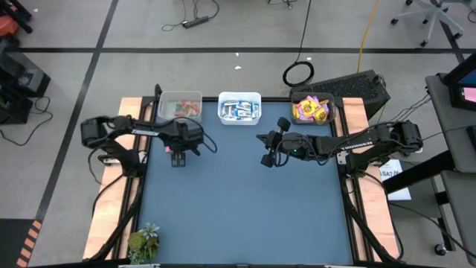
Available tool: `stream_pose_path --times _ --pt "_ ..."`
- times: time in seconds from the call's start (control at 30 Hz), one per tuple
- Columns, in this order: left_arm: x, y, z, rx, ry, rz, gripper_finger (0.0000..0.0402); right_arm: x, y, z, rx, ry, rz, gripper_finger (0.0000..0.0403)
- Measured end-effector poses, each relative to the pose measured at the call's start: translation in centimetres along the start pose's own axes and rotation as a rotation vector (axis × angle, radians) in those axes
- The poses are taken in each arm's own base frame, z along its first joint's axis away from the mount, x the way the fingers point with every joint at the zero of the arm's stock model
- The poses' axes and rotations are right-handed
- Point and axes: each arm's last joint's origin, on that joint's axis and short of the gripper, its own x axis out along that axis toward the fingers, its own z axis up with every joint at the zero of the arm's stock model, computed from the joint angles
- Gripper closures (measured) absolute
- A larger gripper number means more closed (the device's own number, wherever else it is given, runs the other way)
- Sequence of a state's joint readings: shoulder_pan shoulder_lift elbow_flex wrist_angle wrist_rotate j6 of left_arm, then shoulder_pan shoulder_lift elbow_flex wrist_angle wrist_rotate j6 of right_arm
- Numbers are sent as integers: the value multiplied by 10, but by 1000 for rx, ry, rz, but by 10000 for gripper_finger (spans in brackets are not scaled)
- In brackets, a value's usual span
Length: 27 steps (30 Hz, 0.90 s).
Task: Sort candy
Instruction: Put the yellow candy into the black bin
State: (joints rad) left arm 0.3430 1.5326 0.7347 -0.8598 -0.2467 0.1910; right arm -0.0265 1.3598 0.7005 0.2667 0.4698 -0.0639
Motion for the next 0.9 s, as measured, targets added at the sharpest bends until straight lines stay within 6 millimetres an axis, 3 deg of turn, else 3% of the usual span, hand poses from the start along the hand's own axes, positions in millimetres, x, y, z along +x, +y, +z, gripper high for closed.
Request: stream_pose_path --times 0.23,0.6,0.9 --pt "11 6 3 -33 31 -46 206 0 0 0 0 -1 0 403" --pt "6 7 5 -11 -7 -49 389 0 0 0 1 -2 4 403" --pt "-25 3 3 2 -188 20 398 0 0 0 -1 1 1 403"
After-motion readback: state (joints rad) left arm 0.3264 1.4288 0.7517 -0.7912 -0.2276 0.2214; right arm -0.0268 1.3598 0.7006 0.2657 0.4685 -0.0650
